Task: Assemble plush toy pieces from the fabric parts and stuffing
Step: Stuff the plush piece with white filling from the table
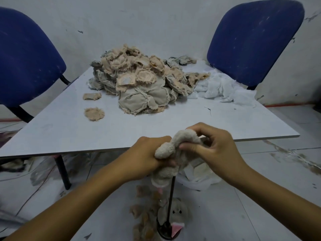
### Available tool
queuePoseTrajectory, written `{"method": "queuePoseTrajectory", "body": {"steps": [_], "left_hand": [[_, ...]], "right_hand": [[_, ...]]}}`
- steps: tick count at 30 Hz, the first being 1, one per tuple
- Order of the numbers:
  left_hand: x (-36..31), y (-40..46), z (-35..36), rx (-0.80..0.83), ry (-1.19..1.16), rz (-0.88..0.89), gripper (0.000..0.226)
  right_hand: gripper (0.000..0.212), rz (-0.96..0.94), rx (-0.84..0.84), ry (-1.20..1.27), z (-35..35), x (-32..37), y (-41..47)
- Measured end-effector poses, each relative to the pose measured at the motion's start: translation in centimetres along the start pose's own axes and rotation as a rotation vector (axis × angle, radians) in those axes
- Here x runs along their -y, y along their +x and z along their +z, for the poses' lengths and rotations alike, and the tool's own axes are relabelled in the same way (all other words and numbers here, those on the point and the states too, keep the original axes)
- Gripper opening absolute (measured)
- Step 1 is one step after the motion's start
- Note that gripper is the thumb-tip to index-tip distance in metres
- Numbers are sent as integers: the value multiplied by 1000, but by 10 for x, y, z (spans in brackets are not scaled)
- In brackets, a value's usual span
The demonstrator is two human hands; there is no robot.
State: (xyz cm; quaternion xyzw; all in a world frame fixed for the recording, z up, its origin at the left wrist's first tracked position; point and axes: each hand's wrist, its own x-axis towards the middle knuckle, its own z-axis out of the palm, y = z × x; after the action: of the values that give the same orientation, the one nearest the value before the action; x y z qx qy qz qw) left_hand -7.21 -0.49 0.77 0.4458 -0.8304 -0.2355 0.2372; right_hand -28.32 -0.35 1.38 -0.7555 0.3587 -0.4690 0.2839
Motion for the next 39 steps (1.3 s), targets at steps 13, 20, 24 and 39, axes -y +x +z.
{"method": "queuePoseTrajectory", "body": {"steps": [13, 20, 24, 39], "left_hand": [[-17, 2, 4, -350, -319, 142, 14], [-20, 2, -21, -235, -392, 136, 8], [-10, 1, -24, 16, -67, 62, 37], [-29, -2, -13, -304, -350, 107, 26]], "right_hand": [[15, 147, 218, -29, 7, -18, -7], [47, 116, 109, 104, -22, -4, 17], [50, 56, 104, 90, -11, 2, 11], [31, 149, 98, 227, 8, -22, -8]]}}
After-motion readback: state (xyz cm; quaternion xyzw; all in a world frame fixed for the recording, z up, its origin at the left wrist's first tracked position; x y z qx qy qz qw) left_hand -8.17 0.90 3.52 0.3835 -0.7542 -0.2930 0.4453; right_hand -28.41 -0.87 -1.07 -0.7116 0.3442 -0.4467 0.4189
